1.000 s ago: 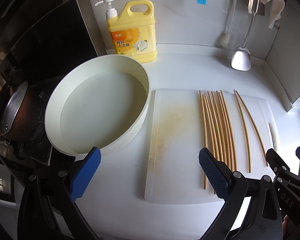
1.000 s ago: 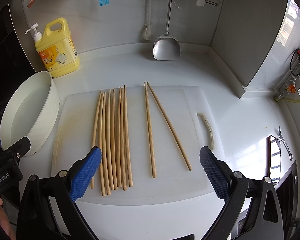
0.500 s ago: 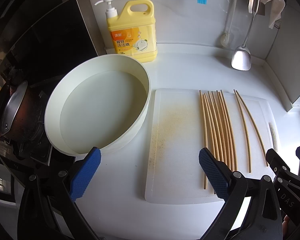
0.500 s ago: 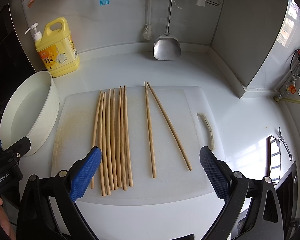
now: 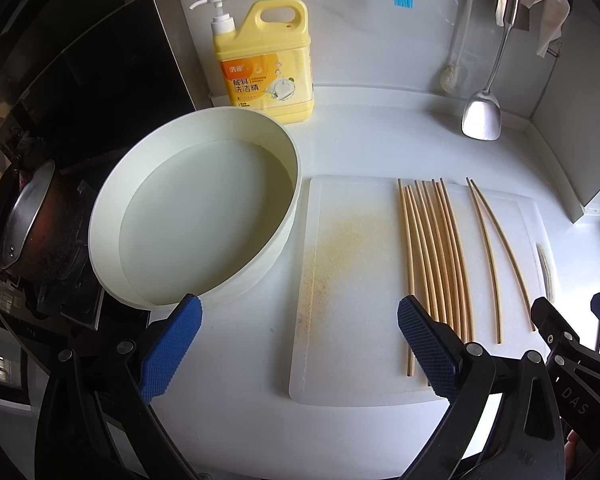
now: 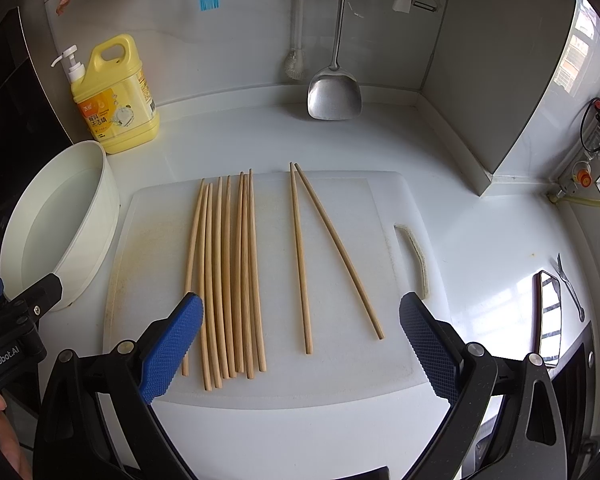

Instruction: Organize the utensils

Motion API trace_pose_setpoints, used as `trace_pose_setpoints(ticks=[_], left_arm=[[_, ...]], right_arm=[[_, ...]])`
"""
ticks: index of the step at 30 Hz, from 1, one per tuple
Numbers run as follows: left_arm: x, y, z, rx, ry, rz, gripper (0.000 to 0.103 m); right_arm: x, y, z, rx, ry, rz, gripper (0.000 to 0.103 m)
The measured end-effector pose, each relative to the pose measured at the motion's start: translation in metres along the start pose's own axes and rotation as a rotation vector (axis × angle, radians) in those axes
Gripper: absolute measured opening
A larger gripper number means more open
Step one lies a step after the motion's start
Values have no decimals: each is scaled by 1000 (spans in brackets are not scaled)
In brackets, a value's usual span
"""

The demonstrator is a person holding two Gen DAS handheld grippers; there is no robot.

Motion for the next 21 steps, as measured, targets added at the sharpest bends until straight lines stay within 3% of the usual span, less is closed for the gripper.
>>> trace_pose_setpoints(ticks=[14,21], left_arm=[[3,-1,0,1,2,1,97],[8,-5,4,7,17,3,97]], right_arm=[[3,1,1,-5,0,4,94],[6,-14,8,-49,5,32,94]])
Point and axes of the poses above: each gripper's, at about its wrist camera, not at the fingertips, and z roughly the way its jaws point, y to its left, x to its underside, the point moved 6 cm from there along z, roughly the way its jaws point, and after that the axes turned 4 degrees about x, right-handed, at the moved point
